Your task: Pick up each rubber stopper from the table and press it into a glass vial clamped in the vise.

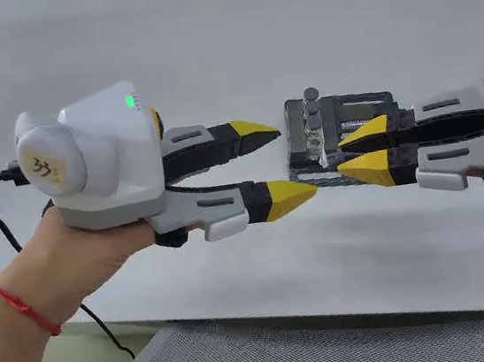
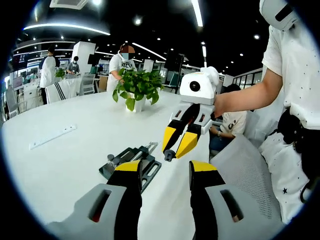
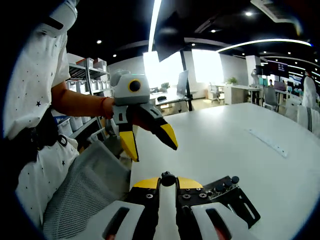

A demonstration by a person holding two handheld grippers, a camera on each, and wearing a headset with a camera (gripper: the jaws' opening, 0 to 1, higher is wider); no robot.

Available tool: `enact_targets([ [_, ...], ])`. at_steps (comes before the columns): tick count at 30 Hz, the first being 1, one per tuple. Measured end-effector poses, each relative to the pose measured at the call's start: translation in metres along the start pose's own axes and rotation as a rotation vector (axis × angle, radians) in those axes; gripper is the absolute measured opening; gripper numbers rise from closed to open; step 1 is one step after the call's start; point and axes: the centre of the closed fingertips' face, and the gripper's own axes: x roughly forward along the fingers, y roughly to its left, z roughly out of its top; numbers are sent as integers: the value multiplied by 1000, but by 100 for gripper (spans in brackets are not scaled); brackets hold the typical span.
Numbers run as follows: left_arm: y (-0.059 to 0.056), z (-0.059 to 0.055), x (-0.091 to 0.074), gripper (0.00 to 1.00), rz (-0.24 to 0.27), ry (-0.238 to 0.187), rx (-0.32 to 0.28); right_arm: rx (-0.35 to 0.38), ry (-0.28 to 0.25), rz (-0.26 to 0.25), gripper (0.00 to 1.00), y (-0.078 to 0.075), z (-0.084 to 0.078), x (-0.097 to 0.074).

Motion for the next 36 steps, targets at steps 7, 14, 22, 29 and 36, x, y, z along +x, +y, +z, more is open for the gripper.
enact_targets([
  [7,-8,7,3,21,-35,-5,27,-4,-25,13,7,7,12,-3],
  [14,-14,12,6,12,-62,-14,46,9,-57,25,7,13,21,-4],
  [22,-17,16,7,9,-74,-27,49,18,-74,30,6,17,27,-5],
  [29,-18,18,8,6,-80,-34,48,17,-79,32,6,19,30,-4],
  [36,-20,19,8,4,-88,-38,41,15,-82,36,6,18,31,-6],
])
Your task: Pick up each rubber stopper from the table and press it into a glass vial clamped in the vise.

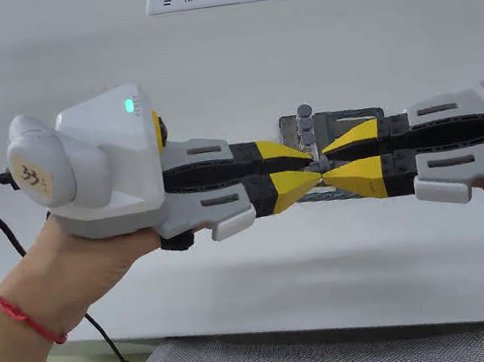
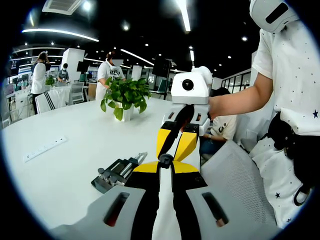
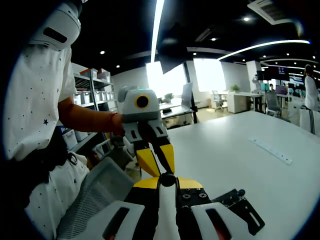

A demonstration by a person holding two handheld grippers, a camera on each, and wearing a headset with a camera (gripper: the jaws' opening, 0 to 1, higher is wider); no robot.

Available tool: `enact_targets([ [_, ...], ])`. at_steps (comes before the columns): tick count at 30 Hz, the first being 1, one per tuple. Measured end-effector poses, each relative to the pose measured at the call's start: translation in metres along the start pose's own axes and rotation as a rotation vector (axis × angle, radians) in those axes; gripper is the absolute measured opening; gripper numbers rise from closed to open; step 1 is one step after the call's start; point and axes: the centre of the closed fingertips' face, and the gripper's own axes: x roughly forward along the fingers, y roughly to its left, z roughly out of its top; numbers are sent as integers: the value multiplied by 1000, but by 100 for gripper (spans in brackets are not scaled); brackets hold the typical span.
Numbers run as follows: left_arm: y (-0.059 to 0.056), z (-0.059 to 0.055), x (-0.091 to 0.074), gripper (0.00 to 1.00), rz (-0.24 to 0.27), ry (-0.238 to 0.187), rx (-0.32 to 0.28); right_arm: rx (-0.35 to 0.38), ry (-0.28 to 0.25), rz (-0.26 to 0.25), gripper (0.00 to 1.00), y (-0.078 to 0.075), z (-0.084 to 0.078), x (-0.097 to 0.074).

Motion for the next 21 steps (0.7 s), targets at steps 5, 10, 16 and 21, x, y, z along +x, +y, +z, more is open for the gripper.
enact_targets([
  [5,-2,3,-2,4,-19,-10,-21,-10,0,17,7,3,3,-1],
  [10,-4,5,-4,3,-42,-23,-40,-13,-3,39,7,5,6,-2],
  [16,-7,8,-8,3,-76,-28,-69,-11,-2,67,7,9,9,-2],
  [21,-10,6,-10,3,-99,-18,-77,-11,11,88,7,13,9,-2],
])
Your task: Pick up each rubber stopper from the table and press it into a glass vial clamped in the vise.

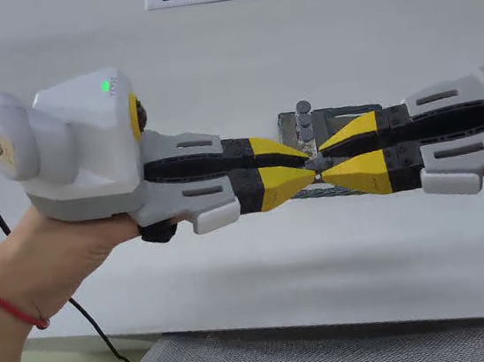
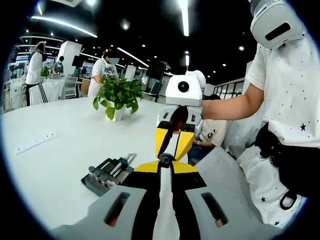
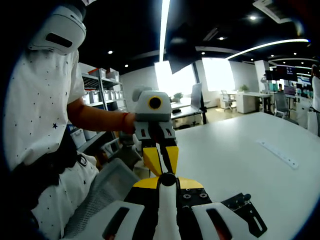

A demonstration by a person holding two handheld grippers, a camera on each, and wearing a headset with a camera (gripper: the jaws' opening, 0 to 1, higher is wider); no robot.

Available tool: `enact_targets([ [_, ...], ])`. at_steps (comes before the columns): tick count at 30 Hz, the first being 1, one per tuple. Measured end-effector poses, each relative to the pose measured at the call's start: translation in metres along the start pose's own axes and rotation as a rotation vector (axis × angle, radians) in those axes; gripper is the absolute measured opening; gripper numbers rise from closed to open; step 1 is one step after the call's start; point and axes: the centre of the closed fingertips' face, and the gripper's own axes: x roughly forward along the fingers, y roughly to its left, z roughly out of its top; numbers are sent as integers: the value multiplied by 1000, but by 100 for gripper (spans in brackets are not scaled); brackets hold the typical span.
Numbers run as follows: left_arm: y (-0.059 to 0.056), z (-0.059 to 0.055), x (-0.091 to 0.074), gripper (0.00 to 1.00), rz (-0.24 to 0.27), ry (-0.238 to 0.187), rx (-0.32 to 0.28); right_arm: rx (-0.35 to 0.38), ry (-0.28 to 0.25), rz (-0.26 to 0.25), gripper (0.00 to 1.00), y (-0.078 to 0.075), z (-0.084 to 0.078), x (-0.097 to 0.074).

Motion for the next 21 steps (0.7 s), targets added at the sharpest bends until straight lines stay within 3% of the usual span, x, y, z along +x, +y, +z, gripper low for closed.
enact_targets([
  [10,-4,-2,-3,3,-32,1,-25,7,4,24,7,7,2,3],
  [21,-2,-3,-4,3,-17,-14,-27,5,18,11,6,3,1,4],
])
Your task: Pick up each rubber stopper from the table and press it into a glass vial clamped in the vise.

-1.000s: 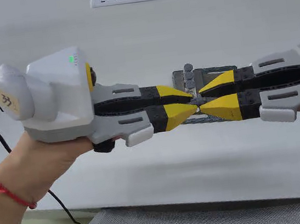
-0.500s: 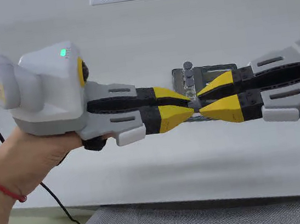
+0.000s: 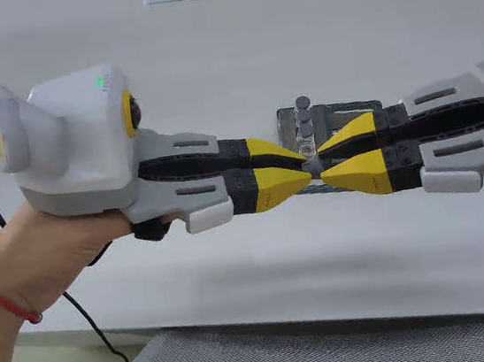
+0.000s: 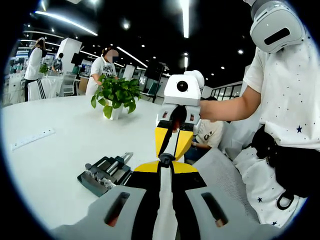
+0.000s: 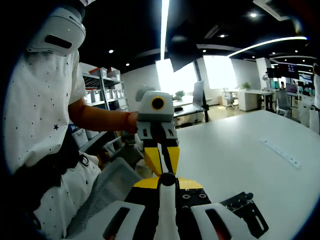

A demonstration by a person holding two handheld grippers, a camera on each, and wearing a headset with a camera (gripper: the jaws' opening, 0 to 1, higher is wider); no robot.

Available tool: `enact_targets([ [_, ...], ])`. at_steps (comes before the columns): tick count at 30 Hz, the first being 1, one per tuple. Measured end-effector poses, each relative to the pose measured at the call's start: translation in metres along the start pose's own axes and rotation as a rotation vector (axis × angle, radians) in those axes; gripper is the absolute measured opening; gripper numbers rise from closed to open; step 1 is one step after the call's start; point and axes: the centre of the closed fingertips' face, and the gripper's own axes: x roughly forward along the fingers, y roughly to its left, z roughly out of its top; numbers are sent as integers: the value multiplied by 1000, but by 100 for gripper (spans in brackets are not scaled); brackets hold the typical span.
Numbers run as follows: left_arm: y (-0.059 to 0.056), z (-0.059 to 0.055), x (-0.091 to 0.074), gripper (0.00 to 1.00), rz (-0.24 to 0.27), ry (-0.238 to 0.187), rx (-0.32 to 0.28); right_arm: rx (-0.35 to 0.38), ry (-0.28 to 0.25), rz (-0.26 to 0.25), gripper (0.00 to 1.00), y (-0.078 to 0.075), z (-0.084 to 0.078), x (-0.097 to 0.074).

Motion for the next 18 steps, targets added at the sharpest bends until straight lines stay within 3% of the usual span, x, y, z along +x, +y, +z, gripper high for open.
enact_targets([
  [18,0,-2,-2,3,7,-6,-8,-48,27,1,7,1,0,4],
])
